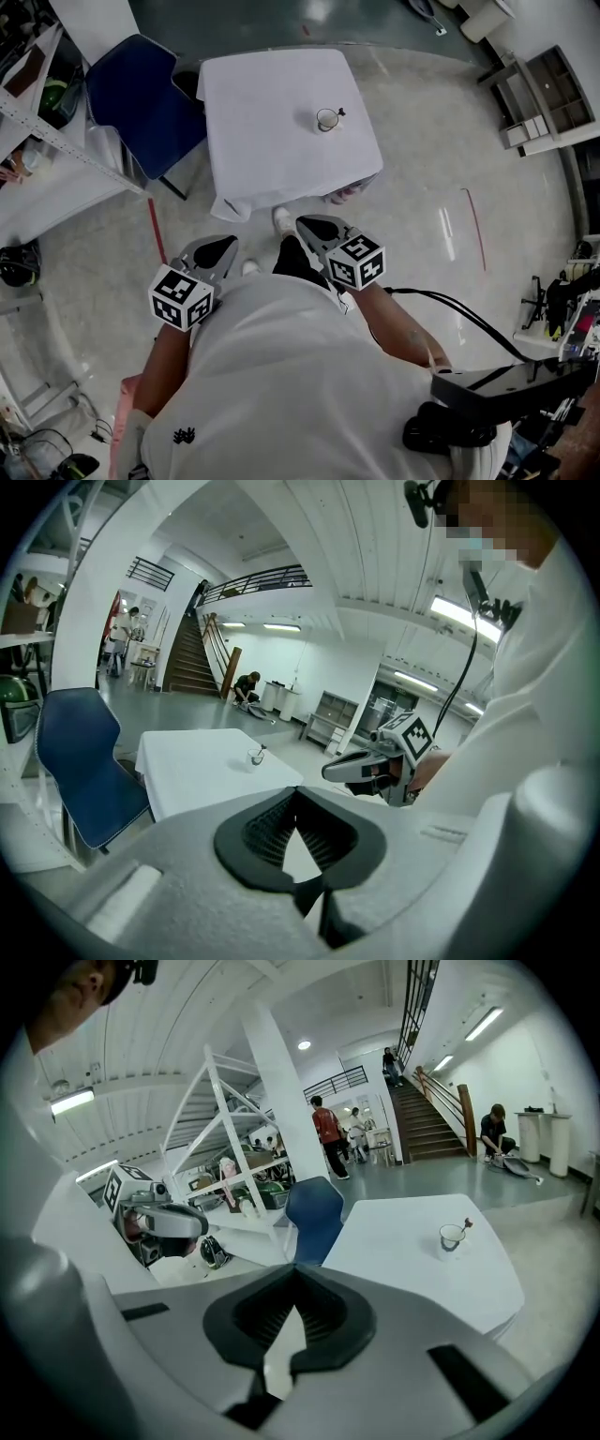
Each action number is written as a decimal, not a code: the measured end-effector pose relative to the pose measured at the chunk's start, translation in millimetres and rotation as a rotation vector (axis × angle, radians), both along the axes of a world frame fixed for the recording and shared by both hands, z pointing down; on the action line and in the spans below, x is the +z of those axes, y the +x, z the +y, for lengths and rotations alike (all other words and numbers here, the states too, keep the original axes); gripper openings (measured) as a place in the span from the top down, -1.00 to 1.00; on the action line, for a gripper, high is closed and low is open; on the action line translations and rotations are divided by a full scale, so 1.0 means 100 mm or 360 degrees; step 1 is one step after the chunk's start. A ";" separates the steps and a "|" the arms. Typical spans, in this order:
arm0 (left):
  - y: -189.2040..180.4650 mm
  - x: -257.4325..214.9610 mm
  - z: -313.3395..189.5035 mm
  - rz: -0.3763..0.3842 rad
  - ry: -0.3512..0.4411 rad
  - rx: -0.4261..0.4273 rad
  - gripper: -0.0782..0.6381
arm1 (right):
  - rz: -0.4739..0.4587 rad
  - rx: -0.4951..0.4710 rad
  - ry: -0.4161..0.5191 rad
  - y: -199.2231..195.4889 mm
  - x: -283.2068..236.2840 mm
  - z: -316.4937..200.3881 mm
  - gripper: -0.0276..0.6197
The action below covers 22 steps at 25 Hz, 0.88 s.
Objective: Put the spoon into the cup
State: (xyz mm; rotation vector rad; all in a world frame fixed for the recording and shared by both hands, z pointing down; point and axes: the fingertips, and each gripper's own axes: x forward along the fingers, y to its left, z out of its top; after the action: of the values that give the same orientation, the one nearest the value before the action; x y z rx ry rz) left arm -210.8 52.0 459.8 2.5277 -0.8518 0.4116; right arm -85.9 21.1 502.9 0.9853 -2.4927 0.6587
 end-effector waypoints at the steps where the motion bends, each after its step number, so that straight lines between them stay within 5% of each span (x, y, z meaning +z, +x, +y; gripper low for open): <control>1: -0.04 0.01 0.01 0.0000 0.0001 -0.0008 0.76 | 0.0002 -0.0010 0.0002 -0.04 0.01 0.01 0.89; 10: -0.20 0.01 0.07 0.0004 -0.0014 -0.0108 0.76 | 0.0010 -0.0122 0.0004 -0.25 0.01 0.04 0.89; 22: 0.02 0.03 0.02 -0.0013 -0.0024 -0.0071 0.76 | 0.0011 -0.0126 0.0004 -0.09 0.03 0.05 0.89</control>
State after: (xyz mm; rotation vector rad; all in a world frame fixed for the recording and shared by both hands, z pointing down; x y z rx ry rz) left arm -208.5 54.0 462.5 2.4900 -0.9031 0.4131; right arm -95.0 26.0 505.9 0.8832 -2.5126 0.6269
